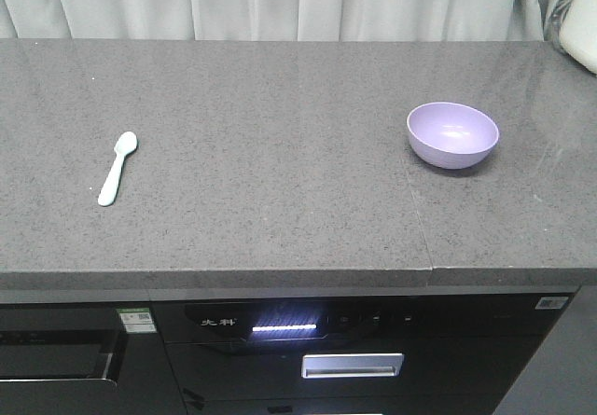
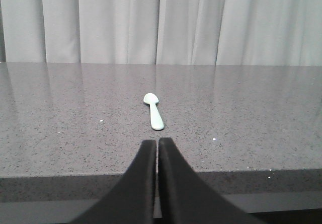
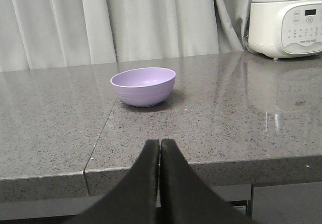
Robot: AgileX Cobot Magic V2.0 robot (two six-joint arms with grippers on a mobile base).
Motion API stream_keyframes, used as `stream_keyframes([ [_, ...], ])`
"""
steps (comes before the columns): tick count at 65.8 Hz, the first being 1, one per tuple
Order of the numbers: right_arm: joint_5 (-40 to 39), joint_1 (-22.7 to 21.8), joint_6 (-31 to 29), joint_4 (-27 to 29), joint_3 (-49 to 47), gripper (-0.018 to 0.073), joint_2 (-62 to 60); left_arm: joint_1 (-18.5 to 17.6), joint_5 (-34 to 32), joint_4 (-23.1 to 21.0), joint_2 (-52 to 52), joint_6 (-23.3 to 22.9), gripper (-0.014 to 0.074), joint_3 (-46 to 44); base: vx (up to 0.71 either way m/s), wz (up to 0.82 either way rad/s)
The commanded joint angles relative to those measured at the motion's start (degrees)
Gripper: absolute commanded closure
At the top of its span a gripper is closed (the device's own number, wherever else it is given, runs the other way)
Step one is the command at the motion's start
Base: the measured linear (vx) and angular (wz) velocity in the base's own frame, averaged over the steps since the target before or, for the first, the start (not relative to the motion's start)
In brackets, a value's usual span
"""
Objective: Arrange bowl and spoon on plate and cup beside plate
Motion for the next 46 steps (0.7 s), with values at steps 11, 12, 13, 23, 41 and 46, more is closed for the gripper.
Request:
stream_keyframes([
  [11, -4.3, -0.4, -0.4, -0.2, 0.9, 0.0565, -0.7, 0.0, -3.8, 0.0, -0.4, -0.4, 0.0602, 1.7, 0.05, -0.01],
  [12, -4.3, -0.4, -0.4, -0.2, 0.9, 0.0565, -0.7, 0.0, -3.8, 0.0, -0.4, -0.4, 0.0602, 1.7, 0.05, -0.01],
  [13, -4.3, -0.4, -0.4, -0.2, 0.9, 0.0565, -0.7, 0.0, -3.8, 0.0, -0.4, -0.4, 0.0602, 1.7, 0.05, -0.01],
  [23, -4.3, -0.4, -0.4, -0.2, 0.9, 0.0565, -0.7, 0.0, -3.8, 0.0, -0.4, -0.4, 0.0602, 1.7, 0.05, -0.01],
  [41, -4.3, -0.4, -0.4, -0.2, 0.9, 0.0565, -0.7, 0.0, -3.8, 0.0, -0.4, -0.4, 0.0602, 1.7, 0.04, -0.01],
  [46, -4.3, -0.4, -0.4, -0.2, 0.9, 0.0565, -0.7, 0.0, -3.8, 0.0, -0.4, -0.4, 0.0602, 1.7, 0.04, -0.01],
])
